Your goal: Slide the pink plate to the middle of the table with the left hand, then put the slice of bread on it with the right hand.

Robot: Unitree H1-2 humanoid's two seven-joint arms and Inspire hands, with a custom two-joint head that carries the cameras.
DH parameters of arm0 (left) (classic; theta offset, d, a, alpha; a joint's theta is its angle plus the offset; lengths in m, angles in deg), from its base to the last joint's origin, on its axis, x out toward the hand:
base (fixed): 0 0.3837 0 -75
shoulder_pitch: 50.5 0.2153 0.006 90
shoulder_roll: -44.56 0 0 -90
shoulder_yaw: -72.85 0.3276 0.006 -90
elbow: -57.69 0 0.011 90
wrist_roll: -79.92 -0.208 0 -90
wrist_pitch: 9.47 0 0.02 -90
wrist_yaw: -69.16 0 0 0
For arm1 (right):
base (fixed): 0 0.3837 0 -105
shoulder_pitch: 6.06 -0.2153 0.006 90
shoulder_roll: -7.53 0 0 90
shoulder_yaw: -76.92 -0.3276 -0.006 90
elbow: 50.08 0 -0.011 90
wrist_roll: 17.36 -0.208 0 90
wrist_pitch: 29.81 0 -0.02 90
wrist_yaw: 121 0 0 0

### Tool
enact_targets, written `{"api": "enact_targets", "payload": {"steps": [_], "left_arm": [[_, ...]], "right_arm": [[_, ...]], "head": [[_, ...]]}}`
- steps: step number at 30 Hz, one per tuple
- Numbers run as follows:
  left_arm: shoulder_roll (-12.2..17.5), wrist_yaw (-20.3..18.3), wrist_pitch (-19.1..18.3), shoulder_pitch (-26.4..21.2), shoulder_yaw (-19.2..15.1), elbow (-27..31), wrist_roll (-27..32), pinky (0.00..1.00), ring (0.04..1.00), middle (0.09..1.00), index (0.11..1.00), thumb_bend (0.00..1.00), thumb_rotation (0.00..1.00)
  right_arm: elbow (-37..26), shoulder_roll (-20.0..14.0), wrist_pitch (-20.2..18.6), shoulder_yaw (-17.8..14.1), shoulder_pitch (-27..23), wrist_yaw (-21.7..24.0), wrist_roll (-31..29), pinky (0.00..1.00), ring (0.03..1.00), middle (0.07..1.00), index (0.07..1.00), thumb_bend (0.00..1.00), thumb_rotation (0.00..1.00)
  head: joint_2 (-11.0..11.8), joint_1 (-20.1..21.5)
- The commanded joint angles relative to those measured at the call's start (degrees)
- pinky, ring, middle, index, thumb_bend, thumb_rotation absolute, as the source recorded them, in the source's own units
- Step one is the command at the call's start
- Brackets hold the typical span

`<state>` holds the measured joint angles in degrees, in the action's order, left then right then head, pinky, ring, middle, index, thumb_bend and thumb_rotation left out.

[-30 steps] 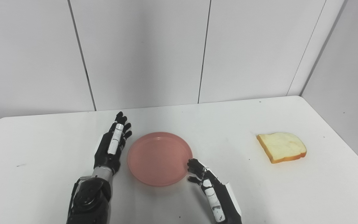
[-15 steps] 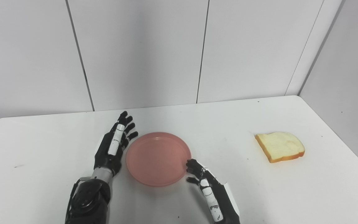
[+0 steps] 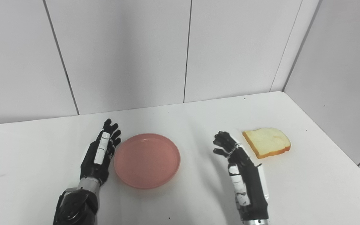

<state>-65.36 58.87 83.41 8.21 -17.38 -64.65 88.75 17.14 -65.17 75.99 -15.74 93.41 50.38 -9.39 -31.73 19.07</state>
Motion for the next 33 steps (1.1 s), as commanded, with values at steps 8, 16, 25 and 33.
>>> {"api": "enact_targets", "payload": {"steps": [8,16,25,33], "left_arm": [[0.3,-1.2,1.9,-1.7,-0.4,-2.3,0.5,0.96,0.946,0.951,0.960,0.86,0.79],[-0.4,-1.4,2.0,-1.7,0.1,-2.2,0.1,0.93,0.948,0.955,0.961,0.88,0.79],[-0.5,-1.1,3.0,-1.9,0.2,-3.1,-0.1,0.96,0.956,0.965,0.970,0.86,0.80],[-0.2,-1.0,2.8,-1.7,0.2,-2.7,-0.2,0.94,0.953,0.961,0.968,0.85,0.80]], "right_arm": [[-3.9,-5.2,2.3,-6.9,-0.5,0.5,1.5,0.71,0.783,0.806,0.810,0.86,0.93],[-4.1,-18.3,-8.1,-12.4,-3.5,6.2,3.9,0.73,0.821,0.874,0.914,0.79,0.90],[-0.7,-29.9,-12.5,-15.5,-7.2,9.2,9.6,0.77,0.856,0.913,0.917,0.80,0.85],[4.6,-41.6,-11.4,-13.7,-10.8,12.7,21.0,0.80,0.897,0.907,0.909,0.86,0.76]], "head": [[1.1,2.7],[1.9,3.2],[2.5,2.7],[2.7,3.2]]}}
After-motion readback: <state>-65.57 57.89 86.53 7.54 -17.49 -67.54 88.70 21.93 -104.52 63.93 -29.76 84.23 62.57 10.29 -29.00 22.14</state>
